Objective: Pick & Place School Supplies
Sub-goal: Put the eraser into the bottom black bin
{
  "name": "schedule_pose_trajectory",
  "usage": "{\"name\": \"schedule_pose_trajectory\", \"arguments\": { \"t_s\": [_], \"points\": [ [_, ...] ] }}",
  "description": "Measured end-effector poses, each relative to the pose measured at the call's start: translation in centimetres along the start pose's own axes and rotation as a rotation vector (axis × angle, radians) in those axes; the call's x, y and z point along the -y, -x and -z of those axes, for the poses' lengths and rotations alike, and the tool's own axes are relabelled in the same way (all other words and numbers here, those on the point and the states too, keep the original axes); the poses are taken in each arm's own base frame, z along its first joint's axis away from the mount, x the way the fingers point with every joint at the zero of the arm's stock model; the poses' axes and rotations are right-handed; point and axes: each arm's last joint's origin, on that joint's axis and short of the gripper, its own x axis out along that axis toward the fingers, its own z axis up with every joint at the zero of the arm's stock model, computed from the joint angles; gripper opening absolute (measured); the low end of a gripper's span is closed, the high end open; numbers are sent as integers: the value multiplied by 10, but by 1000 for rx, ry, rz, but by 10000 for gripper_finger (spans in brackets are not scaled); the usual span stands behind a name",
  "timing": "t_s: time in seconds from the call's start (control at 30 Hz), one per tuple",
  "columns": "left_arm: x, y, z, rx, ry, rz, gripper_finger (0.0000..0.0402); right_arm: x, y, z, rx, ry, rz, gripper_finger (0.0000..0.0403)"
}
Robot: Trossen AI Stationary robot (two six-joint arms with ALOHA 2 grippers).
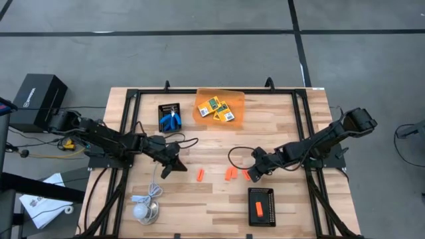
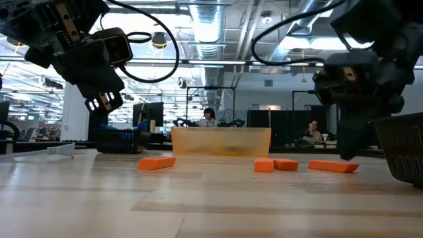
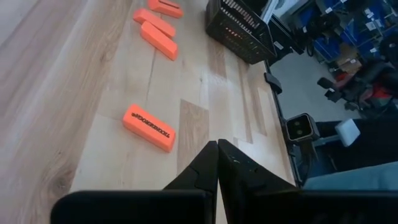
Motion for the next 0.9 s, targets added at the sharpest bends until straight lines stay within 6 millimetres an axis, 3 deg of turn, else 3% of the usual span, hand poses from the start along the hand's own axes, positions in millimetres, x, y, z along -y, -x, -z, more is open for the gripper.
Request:
{"name": "schedule_pose_trajectory", "arguments": {
  "t_s": [0.5, 0.9],
  "points": [
    [-1, -1, 0, 13, -1, -22, 2, 10, -6, -7, 38, -46, -64, 65],
    [-9, -13, 8, -55, 23, -37, 2, 4, -34, -7, -11, -54, -151, 65]
  ]
}}
